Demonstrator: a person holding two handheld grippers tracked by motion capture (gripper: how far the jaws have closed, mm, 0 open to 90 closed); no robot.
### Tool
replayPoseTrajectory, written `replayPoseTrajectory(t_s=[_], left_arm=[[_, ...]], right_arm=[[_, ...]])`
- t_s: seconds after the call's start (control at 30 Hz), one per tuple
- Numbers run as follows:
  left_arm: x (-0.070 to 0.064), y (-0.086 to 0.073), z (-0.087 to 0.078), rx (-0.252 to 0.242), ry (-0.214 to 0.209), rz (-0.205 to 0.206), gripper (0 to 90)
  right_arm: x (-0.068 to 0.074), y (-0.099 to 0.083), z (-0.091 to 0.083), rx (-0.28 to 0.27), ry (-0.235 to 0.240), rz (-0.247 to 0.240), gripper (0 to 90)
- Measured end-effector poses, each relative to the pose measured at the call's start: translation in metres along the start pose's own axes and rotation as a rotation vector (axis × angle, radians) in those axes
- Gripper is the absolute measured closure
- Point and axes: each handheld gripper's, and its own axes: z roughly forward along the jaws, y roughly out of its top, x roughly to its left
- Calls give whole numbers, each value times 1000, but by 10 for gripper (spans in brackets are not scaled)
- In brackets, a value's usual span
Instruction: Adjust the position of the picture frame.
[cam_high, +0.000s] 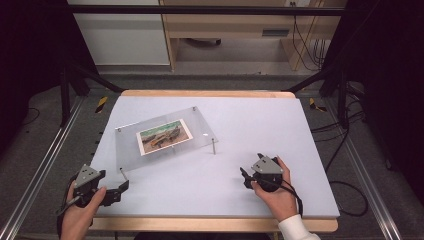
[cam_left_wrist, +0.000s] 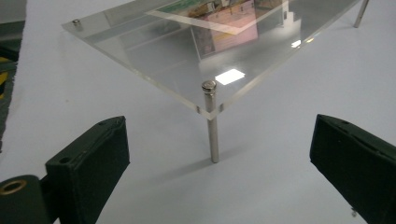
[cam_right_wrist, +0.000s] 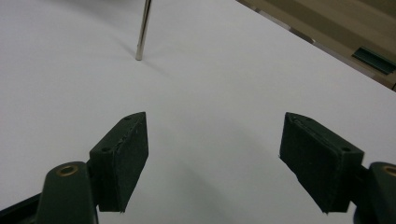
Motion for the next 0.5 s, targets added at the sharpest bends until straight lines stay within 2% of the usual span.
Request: replayPoseTrajectory(t_s=[0.17, 0.27, 0.4, 0.5], left_arm=[[-3, -1, 5, 35, -5, 23, 40], [-4, -1, 7, 34, -1, 27, 41], [-5, -2, 9, 50, 6, 27, 48], [-7, -3, 11, 64, 6, 31, 67]], right_arm=[[0, 1, 0, -6, 11, 4, 237], [0, 2, 0, -11, 21, 14, 239], [2, 9, 0, -33, 39, 35, 239], [7, 19, 0, -54, 67, 68, 242]])
